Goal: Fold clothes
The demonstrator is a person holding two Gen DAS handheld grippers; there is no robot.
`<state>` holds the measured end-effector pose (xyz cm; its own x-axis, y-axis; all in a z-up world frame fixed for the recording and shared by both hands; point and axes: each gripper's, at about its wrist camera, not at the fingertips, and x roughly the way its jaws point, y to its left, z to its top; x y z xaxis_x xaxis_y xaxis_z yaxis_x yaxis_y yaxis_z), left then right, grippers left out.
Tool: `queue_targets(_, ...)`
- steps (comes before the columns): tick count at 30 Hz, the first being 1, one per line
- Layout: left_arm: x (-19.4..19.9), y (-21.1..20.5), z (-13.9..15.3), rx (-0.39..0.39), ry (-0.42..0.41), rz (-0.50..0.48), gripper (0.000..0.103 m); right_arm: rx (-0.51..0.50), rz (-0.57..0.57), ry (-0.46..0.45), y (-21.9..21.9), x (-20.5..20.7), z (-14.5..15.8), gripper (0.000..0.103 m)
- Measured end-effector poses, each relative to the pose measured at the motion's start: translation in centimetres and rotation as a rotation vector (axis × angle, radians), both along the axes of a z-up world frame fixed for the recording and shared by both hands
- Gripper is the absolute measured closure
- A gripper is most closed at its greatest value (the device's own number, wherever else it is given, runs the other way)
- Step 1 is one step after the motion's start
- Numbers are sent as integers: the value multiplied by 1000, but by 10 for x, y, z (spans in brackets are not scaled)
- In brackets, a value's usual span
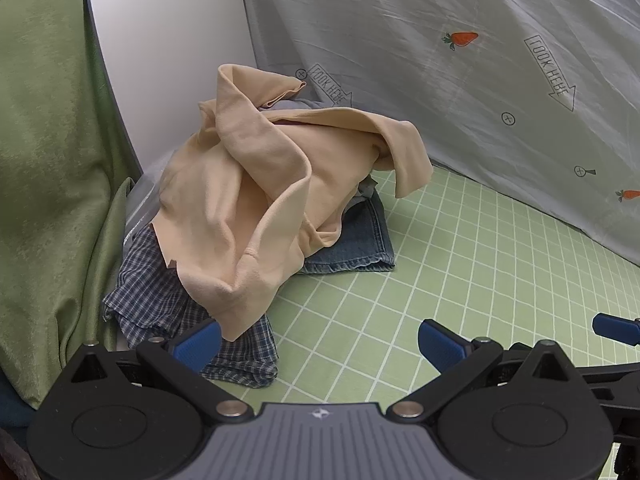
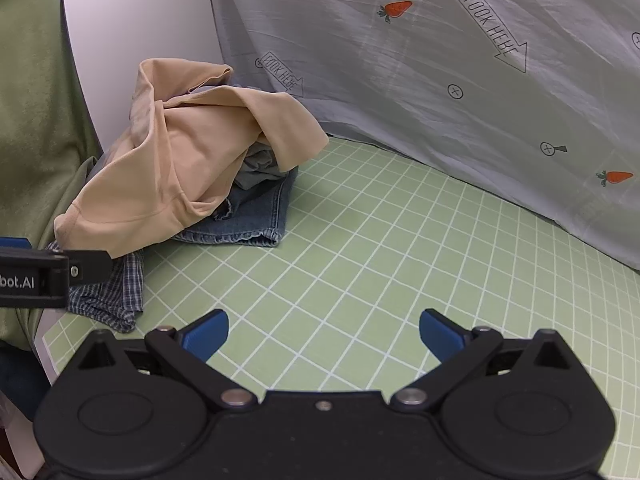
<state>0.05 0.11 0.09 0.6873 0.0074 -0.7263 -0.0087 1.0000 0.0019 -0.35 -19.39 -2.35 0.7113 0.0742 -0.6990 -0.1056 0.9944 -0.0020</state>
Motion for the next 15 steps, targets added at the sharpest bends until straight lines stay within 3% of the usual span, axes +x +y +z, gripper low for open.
queue_targets(15,-2,4,-4,1,7,23,0,2,6,1,2,-1,-2,0)
